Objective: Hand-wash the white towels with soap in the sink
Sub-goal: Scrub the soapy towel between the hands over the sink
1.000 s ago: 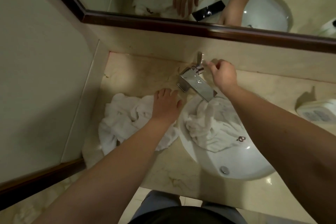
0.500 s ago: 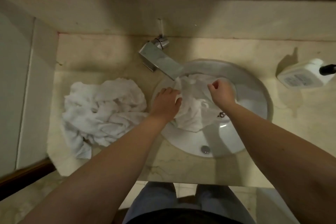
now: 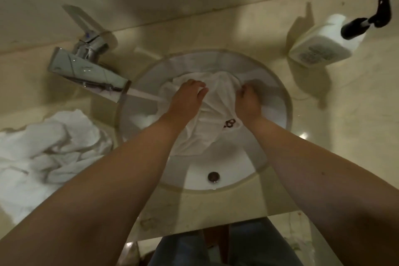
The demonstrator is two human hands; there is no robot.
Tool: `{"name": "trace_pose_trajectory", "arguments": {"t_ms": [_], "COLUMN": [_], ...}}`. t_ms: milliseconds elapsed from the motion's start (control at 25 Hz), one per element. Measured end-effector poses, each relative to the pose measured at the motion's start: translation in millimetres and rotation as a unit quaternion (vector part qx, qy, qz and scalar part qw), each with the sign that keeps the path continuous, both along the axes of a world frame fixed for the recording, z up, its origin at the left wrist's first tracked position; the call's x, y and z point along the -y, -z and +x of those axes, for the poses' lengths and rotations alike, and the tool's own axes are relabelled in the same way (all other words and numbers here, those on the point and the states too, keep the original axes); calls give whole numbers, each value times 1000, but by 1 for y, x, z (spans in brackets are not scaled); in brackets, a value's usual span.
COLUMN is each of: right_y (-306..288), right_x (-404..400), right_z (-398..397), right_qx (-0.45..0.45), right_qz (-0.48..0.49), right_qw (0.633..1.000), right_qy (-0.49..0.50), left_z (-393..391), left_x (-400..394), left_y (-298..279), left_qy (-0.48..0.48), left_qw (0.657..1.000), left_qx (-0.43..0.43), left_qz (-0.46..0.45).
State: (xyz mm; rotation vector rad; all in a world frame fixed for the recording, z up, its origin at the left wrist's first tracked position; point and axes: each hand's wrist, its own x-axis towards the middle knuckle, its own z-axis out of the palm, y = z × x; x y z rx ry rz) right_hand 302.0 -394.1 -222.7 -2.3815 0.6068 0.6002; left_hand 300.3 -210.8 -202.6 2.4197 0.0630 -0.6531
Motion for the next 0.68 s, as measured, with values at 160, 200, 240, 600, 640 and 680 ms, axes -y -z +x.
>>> {"name": "trace_pose_trajectory", "arguments": {"t_ms": [160, 200, 240, 600, 640, 680], "right_y": [-2, -8, -15, -86, -94, -103], "right_x": [6, 4, 3, 5, 5, 3], "right_z": [8, 11, 13, 23, 24, 25], "right_qx": [-46, -21, 14, 28, 29, 29], "right_qz": [96, 118, 139, 273, 266, 257], "right_qw": [994, 993, 990, 961, 963, 965], "right_qy": [-4, -21, -38, -36, -31, -32], "left_z": [22, 25, 29, 38, 35, 31], "left_x": [18, 22, 25, 15, 14, 11], "left_y": [8, 6, 4, -54, -65, -79], "left_qy": [26, 36, 47, 74, 53, 28], "left_qw": [999, 998, 997, 990, 989, 988], "left_qx": [-2, 7, 19, 18, 13, 9], "left_qz": [-32, -48, -66, -121, -138, -154]}}
